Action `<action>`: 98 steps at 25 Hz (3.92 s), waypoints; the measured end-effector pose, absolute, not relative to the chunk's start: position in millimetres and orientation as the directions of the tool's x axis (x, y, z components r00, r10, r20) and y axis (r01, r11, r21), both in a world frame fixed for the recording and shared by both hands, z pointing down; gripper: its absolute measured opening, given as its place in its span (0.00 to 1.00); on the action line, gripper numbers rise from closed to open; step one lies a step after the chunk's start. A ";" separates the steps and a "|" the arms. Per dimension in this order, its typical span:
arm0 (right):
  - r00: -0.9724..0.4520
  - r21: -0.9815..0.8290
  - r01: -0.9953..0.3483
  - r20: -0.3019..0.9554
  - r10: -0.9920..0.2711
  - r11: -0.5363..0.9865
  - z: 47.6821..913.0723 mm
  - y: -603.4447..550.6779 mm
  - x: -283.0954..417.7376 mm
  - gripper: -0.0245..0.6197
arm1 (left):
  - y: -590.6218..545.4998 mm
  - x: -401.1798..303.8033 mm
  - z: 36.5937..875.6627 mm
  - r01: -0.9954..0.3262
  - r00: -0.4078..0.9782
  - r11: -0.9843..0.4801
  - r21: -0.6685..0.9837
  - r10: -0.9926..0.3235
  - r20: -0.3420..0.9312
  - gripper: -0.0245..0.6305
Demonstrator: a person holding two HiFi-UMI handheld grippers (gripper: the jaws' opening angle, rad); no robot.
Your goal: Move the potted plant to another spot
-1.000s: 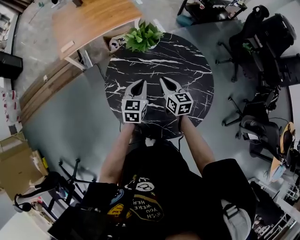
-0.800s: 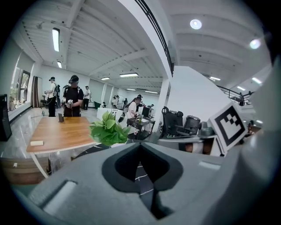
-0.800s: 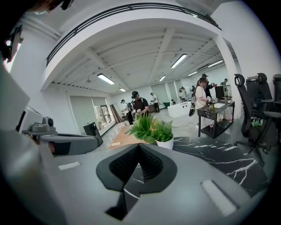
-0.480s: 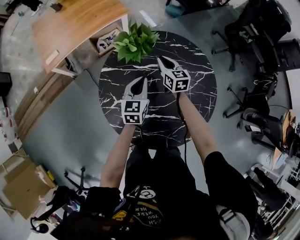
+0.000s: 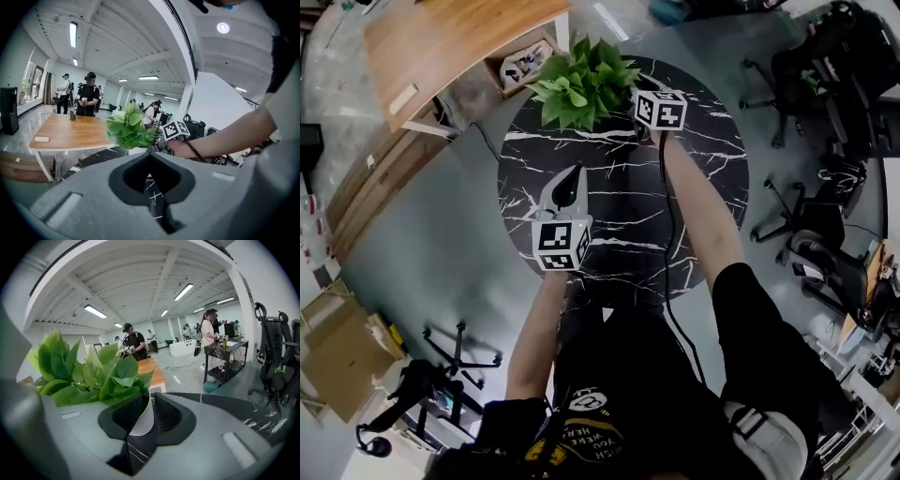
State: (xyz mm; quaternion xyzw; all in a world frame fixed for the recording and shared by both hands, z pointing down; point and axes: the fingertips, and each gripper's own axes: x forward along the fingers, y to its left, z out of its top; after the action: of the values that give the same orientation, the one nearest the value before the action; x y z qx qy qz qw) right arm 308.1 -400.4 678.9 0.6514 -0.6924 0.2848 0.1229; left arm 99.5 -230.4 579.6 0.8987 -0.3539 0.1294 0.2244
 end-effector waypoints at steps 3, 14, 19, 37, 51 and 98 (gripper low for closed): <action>-0.138 -0.210 -0.978 0.580 -0.803 0.017 691.1 -407.6 302.4 0.17 | -234.1 93.9 583.0 -0.707 0.704 -0.634 0.313 -0.590 0.396 0.04; -0.124 -0.169 -0.985 0.590 -0.798 0.028 688.6 -416.8 274.2 0.06 | -232.9 92.9 569.7 -0.720 0.693 -0.614 0.322 -0.623 0.362 0.04; -0.134 -0.177 -0.984 0.609 -0.782 0.031 692.3 -423.8 261.7 0.06 | -231.3 83.6 563.9 -0.733 0.681 -0.598 0.325 -0.642 0.353 0.04; -0.327 -0.239 -0.945 0.682 -0.655 0.223 699.5 -382.7 112.8 0.06 | -192.3 -25.2 541.5 -0.854 0.513 -0.425 0.300 -0.787 0.342 0.04; -0.473 -0.232 -0.854 0.719 -0.509 0.466 704.1 -294.3 -4.8 0.06 | -123.9 -123.6 520.5 -0.937 0.305 -0.224 0.267 -0.897 0.320 0.04; -0.550 -0.363 -0.832 0.632 -0.546 0.419 679.4 -170.4 9.0 0.22 | -13.2 -150.4 509.1 -0.933 0.321 -0.226 0.281 -0.876 0.360 0.04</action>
State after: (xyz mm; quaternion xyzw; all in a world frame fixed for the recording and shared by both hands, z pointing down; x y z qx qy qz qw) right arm 9.0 -170.4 679.4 0.4232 -0.8145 0.3340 0.2143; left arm -150.4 -13.2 509.1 0.7805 -0.5794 0.0628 0.2265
